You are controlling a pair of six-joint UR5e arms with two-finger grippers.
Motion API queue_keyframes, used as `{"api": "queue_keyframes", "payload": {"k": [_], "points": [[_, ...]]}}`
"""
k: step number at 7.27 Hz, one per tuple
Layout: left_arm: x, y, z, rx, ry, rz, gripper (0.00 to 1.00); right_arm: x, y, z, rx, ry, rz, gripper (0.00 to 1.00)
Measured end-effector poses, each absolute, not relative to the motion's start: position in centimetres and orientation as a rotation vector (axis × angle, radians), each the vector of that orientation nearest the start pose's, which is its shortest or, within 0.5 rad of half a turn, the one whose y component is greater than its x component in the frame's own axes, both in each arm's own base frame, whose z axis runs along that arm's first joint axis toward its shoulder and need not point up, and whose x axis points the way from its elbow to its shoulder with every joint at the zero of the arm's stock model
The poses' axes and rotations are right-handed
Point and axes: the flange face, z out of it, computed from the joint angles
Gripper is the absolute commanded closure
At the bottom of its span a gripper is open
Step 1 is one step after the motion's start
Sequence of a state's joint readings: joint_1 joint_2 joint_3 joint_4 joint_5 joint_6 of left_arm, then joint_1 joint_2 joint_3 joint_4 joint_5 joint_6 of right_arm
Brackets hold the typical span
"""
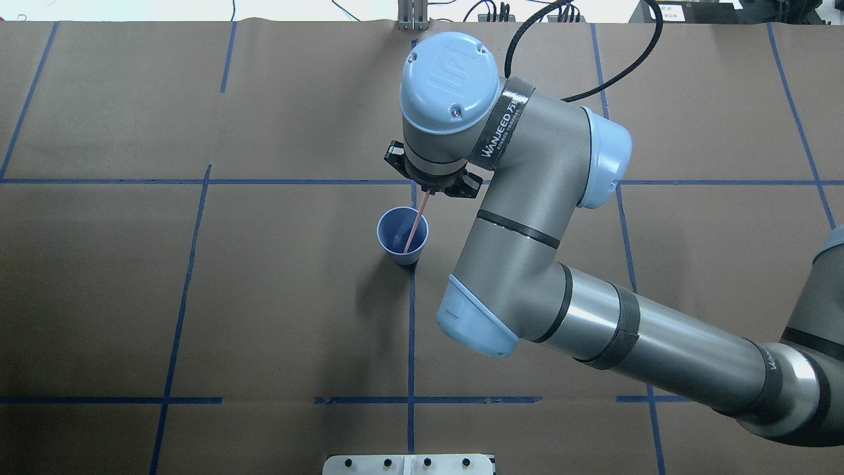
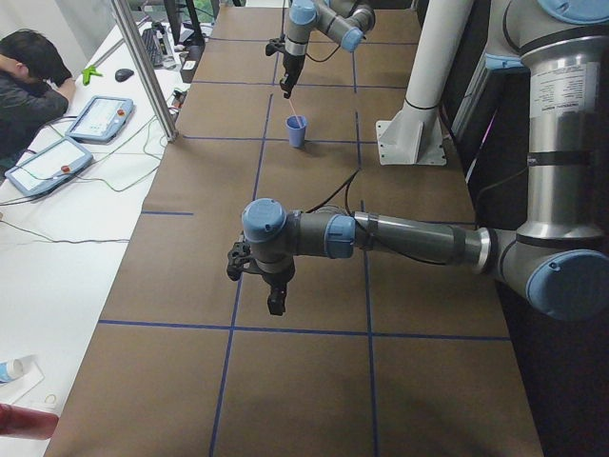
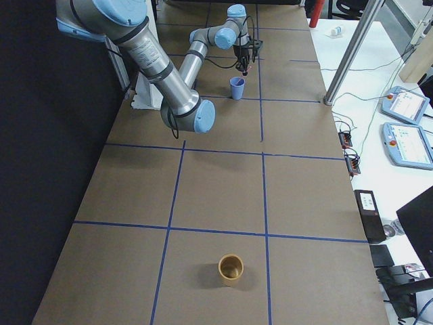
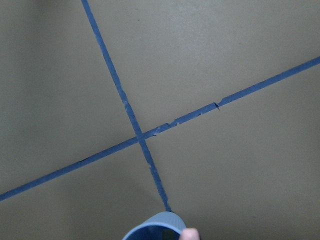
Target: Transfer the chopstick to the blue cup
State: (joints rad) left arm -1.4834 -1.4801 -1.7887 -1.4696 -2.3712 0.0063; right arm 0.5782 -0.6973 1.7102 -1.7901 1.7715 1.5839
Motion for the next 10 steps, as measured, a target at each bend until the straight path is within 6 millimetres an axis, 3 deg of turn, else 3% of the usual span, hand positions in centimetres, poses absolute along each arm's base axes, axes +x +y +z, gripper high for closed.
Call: {"api": "queue_keyframes", "payload": {"k": [3, 5, 7, 9, 10], "points": [[-2.2, -45.6, 60.3, -0.009, 0.8, 0.099, 0.0, -50.2, -46.2, 9.9, 0.044, -0.822, 0.465, 0.0], [-2.2, -45.6, 60.4, -0.01, 0.8, 0.098, 0.0, -48.4, -47.7, 9.7, 0.022, -0.837, 0.42, 0.0], [-2.2, -45.6, 60.5, -0.013, 0.798, 0.097, 0.0, -42.9, -51.8, 11.7, -0.045, -0.864, 0.324, 0.0], [-2.3, -45.4, 60.8, -0.021, 0.794, 0.094, 0.0, -36.0, -56.1, 17.0, -0.046, -0.862, 0.217, 0.0], [-2.3, -45.2, 61.1, -0.024, 0.792, 0.101, 0.0, -31.5, -58.1, 20.3, -0.035, -0.864, 0.165, 0.0]]}}
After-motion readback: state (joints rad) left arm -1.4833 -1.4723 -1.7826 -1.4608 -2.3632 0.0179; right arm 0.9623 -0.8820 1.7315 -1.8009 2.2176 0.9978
